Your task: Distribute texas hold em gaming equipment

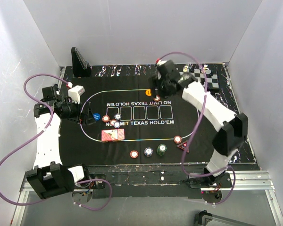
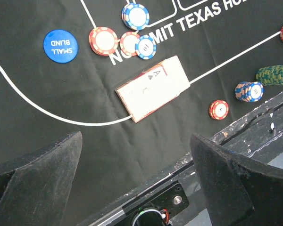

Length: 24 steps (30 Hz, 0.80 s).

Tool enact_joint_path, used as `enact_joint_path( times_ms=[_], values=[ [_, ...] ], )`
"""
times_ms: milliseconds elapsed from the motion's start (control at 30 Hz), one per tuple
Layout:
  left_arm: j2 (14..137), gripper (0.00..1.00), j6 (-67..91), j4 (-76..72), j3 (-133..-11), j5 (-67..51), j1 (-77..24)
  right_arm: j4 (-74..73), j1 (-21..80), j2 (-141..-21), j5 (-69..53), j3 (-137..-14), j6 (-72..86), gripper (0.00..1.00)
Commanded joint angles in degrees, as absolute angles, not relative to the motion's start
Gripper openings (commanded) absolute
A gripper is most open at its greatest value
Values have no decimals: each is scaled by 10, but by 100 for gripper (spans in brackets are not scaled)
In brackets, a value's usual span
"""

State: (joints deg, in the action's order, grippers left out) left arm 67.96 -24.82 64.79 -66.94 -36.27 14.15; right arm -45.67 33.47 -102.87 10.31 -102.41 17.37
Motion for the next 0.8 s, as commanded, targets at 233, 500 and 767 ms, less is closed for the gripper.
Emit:
enact_joint_path(
  times_ms=[233,500,767],
  values=[
    [638,100,-224,664,-694,-366,144,-367,547,-904,4,-691,164,90],
    [630,100,-222,678,-702,-365,143,-360,614,-935,13,-675,187,92],
    [625,100,-223,683,-703,-357,143,-341,630,-974,7,-664,189,93]
  ],
)
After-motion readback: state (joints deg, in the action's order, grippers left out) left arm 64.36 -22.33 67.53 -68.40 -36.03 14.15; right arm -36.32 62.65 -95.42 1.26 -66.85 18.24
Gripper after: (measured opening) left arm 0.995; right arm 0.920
